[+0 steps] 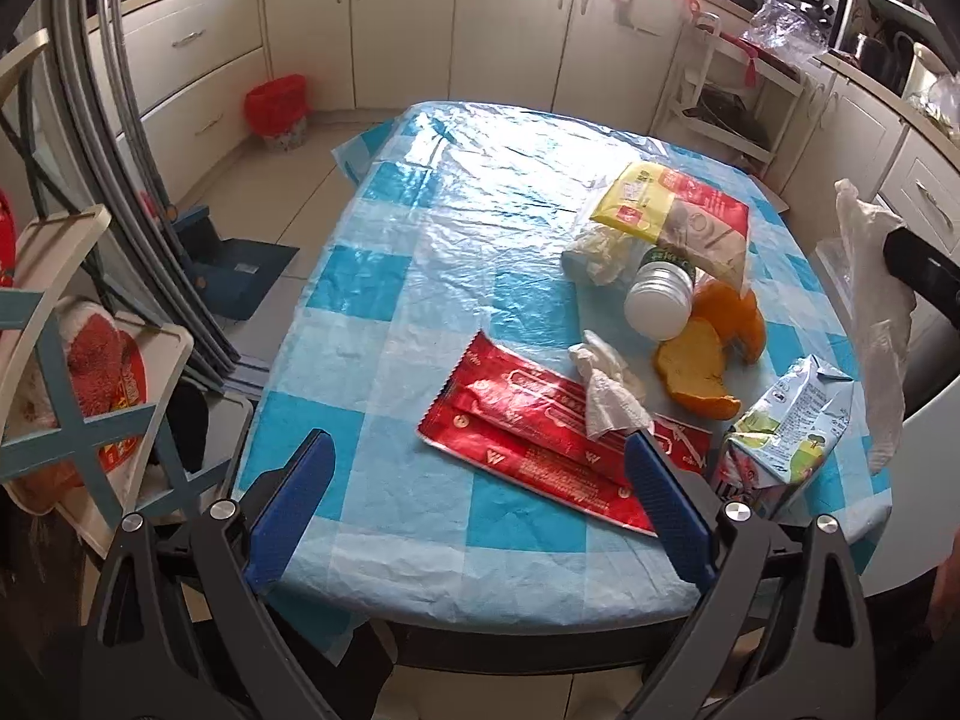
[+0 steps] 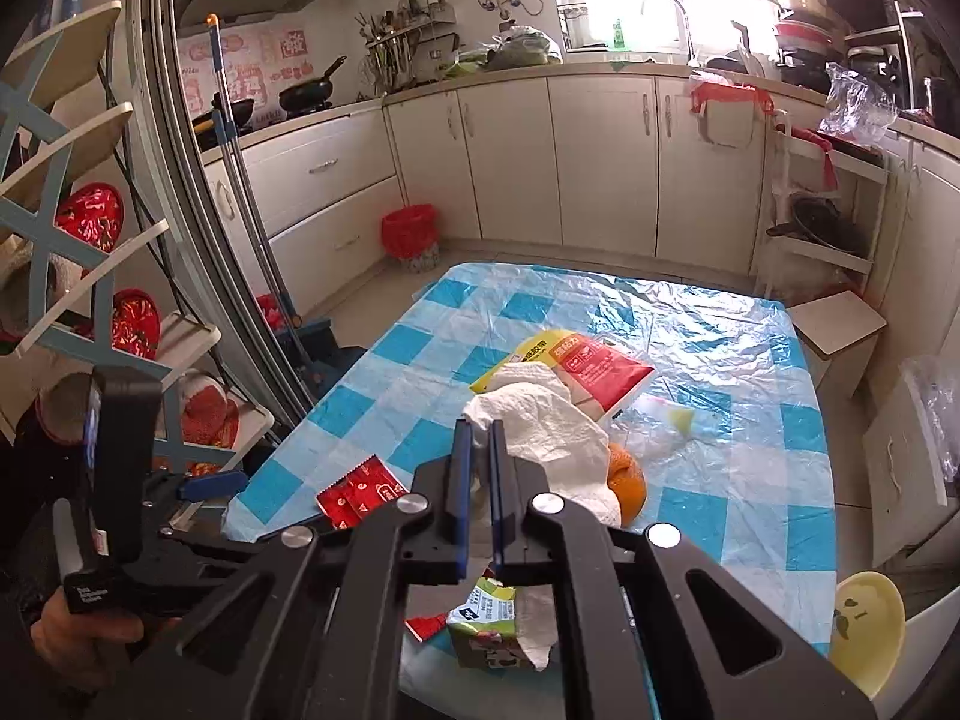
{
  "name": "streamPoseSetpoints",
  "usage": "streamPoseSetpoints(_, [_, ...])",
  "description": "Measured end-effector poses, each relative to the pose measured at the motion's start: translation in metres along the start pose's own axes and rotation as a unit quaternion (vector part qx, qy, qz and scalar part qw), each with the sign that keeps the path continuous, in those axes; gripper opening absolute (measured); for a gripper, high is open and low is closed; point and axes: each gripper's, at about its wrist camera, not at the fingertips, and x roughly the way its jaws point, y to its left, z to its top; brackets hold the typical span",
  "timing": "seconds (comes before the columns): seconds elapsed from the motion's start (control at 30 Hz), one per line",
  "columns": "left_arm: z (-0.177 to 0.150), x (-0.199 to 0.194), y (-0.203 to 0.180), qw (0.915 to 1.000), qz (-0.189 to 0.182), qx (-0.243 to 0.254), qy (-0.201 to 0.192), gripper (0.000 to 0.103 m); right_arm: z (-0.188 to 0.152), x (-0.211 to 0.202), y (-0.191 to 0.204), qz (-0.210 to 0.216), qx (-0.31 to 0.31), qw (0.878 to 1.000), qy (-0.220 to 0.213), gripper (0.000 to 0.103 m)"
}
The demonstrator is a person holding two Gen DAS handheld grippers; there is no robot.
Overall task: Collect trash
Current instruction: 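Grasp the crumpled white plastic bag with the right tool, then grasp the milk carton with the left tool while the right tool holds the bag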
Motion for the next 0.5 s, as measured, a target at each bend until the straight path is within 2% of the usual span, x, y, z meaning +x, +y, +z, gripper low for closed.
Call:
streamPoseSetpoints(0.13, [0.013,0.005,-0.026,0.9991,-0.017,0.035,-0.019,0.093,-0.003,-0.014,-0.014,-0.007,0.015,1.0,-0.009,0.006])
streamPoseSetpoints(0.23, [0.019,0.014,-0.047,0.9975,-0.028,0.061,-0.022,0.083,-0.004,-0.021,-0.023,-0.012,0.025,1.0,-0.015,0.006])
streamPoseSetpoints(0.33, [0.021,0.032,-0.059,0.9968,-0.031,0.074,-0.009,0.069,-0.005,-0.026,-0.031,-0.016,0.034,0.999,-0.018,0.006])
streamPoseSetpoints(0.5, [0.021,0.062,-0.055,0.9978,-0.035,0.051,0.025,0.04,-0.006,-0.033,-0.04,-0.019,0.045,0.998,-0.027,0.007])
